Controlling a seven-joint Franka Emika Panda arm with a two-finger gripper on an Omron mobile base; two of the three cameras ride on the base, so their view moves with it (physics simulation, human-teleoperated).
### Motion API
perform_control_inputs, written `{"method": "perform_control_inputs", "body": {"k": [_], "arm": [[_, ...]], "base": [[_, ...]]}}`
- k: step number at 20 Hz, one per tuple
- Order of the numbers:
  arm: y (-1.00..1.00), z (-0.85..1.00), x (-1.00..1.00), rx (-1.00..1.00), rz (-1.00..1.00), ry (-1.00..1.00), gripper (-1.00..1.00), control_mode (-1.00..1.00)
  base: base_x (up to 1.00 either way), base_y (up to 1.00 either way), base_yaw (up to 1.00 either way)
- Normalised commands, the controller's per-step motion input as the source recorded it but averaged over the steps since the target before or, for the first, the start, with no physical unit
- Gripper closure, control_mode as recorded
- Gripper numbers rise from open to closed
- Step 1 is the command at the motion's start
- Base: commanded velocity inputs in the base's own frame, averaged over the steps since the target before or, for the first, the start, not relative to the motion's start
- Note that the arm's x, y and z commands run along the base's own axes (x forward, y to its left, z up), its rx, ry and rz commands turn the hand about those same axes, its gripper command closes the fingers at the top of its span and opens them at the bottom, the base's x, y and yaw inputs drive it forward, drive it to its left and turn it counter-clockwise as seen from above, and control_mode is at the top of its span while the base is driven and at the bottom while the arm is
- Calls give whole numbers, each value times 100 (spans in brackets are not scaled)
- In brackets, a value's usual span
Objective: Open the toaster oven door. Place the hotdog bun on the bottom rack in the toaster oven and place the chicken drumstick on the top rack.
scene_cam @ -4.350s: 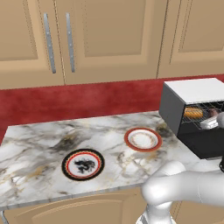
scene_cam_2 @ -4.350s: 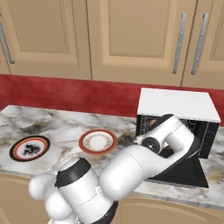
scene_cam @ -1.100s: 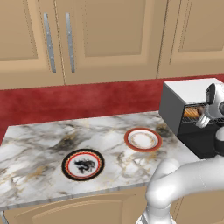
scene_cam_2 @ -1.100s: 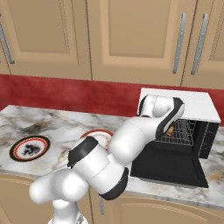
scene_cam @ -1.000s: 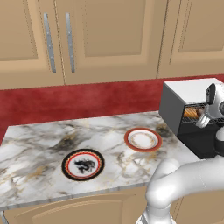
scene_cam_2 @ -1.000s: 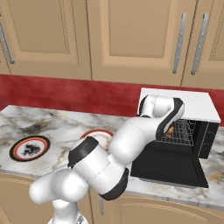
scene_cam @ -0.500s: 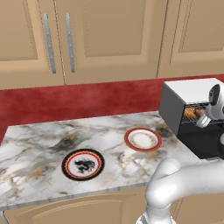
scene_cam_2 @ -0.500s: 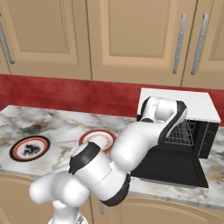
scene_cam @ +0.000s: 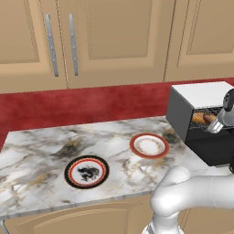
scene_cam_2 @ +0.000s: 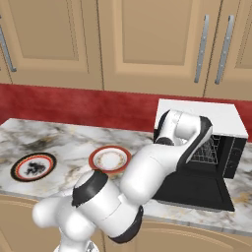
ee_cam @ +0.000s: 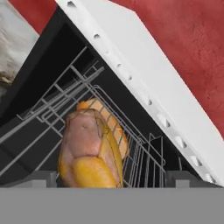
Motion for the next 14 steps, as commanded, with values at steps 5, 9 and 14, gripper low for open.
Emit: {"method": "perform_control_inputs", "body": {"k": [5,9,14], "arm": [[-28,53,-25,21,0,20,-100,-100],[-35,50,-35,21,0,20,-100,-100],[-33,53,-34,23,0,25,-100,-100]], "base": [[0,0,0],[0,0,0],[0,0,0]]}}
